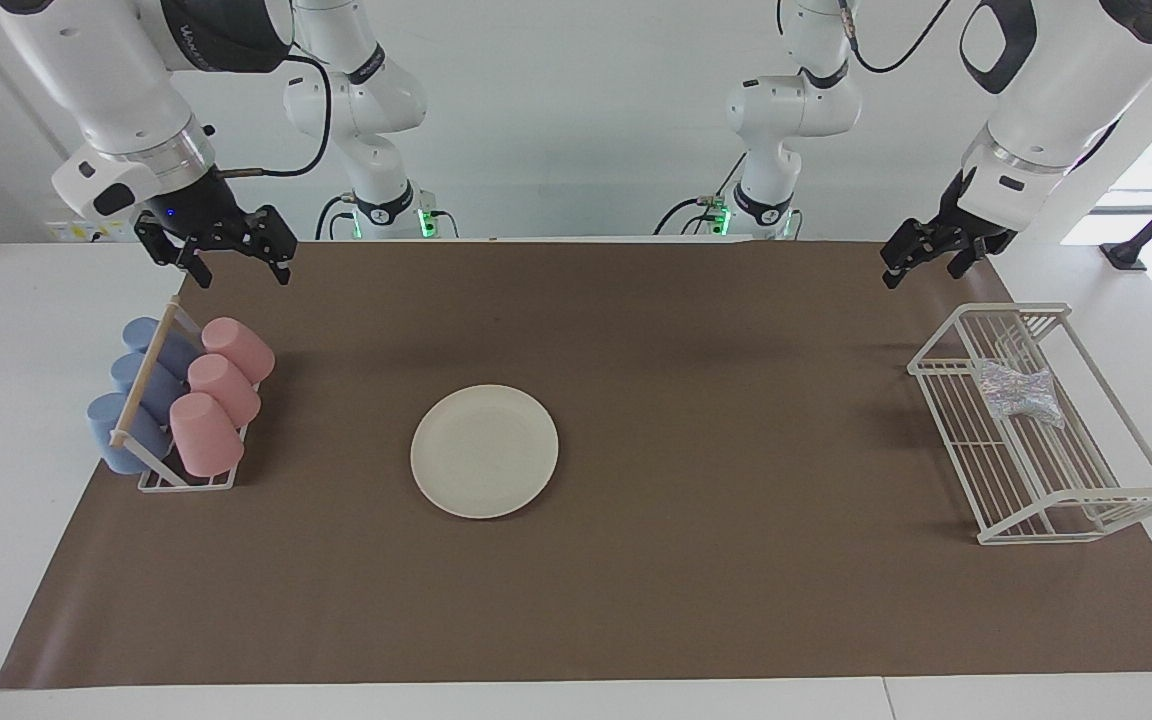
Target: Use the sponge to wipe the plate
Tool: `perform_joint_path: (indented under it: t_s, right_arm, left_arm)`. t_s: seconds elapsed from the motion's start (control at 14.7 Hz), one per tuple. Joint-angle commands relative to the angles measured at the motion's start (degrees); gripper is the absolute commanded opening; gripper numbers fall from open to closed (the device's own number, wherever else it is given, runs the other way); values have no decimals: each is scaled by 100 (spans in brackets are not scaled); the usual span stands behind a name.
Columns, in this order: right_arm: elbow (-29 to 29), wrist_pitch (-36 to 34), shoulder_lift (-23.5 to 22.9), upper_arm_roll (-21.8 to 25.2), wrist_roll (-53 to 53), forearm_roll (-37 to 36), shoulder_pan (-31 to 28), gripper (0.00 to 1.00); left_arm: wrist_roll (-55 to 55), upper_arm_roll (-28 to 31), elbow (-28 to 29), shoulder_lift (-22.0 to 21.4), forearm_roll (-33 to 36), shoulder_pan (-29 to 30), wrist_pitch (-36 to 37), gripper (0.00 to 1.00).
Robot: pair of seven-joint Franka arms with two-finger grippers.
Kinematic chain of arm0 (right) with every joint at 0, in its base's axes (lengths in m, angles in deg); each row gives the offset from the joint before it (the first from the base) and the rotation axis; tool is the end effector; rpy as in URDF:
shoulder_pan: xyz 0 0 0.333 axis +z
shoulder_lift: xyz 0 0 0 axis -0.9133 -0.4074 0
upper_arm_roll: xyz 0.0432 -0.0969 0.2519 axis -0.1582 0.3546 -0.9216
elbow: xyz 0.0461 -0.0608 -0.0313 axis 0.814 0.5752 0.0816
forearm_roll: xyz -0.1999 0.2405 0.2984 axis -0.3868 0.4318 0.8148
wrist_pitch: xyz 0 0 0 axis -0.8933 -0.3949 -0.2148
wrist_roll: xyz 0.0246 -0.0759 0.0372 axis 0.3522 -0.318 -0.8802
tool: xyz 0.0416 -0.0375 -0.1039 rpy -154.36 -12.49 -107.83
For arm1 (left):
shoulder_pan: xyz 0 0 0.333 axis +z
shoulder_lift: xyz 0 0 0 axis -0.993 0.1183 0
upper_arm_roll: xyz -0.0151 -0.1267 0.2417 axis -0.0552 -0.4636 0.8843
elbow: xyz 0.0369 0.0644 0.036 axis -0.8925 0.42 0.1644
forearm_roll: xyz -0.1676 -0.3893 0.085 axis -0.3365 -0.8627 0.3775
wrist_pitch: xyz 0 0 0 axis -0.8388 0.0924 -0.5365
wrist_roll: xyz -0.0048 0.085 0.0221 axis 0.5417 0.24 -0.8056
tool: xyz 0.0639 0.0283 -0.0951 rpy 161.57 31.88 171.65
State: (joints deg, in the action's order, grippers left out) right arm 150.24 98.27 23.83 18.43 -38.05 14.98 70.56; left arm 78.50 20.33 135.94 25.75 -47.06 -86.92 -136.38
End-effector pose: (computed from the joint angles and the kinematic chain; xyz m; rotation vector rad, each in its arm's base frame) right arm 0.5896 -0.0152 0.5575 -3.1157 -0.0093 0.0320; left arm 0.5816 -0.0436 0.5503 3.1173 0.1551 -0.0686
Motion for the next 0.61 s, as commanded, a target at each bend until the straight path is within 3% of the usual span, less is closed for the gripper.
perform_joint_path:
  t_s: [0.0,0.54]
  right_arm:
    - [-76,-75,-20,-6,-136,-80,-12,100]
    - [-76,-75,-20,-6,-145,-80,-12,100]
  left_arm:
    - [17,-6,-105,59,-50,20,63,100]
    - [-306,-6,-34,50,63,2,-86,100]
